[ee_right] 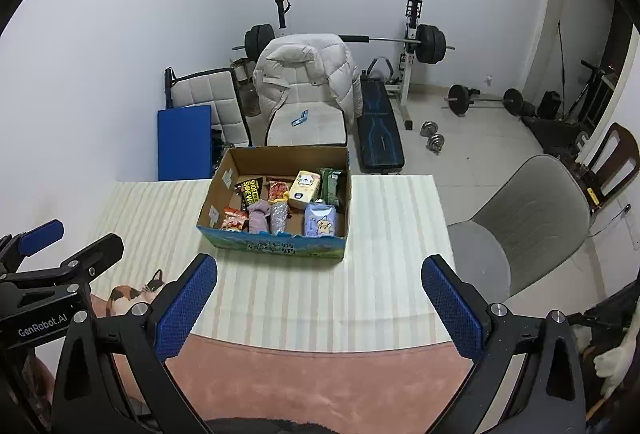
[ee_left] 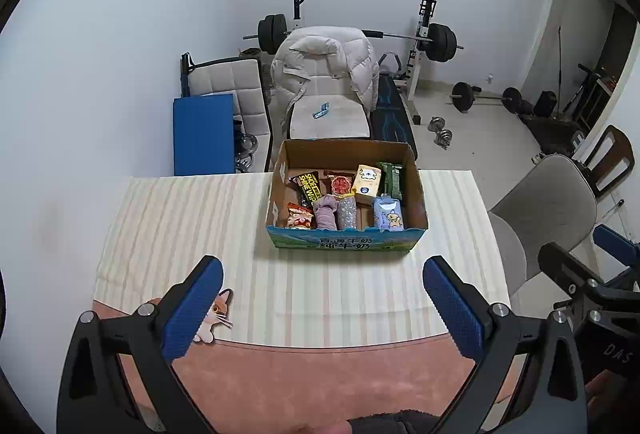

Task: Organize soft objects

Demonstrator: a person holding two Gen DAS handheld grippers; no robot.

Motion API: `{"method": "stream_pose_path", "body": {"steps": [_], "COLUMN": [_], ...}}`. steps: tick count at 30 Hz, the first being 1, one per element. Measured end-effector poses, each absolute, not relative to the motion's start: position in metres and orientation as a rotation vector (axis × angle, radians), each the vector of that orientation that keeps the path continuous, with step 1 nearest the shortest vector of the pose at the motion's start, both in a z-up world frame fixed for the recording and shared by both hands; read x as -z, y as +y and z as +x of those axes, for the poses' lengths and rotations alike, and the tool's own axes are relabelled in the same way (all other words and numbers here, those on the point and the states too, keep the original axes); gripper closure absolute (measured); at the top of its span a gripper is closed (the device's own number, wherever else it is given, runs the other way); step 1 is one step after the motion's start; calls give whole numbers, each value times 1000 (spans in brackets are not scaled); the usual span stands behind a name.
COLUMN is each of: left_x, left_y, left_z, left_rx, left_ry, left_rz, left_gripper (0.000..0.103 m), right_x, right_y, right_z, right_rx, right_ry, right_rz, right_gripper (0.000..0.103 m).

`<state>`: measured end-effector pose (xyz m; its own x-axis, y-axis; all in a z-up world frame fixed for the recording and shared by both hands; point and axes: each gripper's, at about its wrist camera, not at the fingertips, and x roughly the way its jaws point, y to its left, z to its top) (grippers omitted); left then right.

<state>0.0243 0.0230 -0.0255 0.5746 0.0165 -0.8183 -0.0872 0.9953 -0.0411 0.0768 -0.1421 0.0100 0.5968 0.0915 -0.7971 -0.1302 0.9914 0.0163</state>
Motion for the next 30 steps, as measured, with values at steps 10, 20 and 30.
{"method": "stream_pose_path", "body": {"steps": [10, 20, 30], "left_x": [21, 16, 13], "left_y": [24, 24, 23], "left_z": [24, 24, 24], "left_rx": [-74, -88, -105], "left_ry": [944, 933, 922], "left_rz": [-82, -96, -96], "left_gripper": [0, 0, 0], "right_x": [-22, -28, -28], "right_y": [-149, -150, -151], "right_z": [80, 80, 82], "right_rx": [-116, -106, -105], "right_ry": [894, 870, 868], "right_rz": [-50, -54, -55], "right_gripper": [0, 0, 0]}}
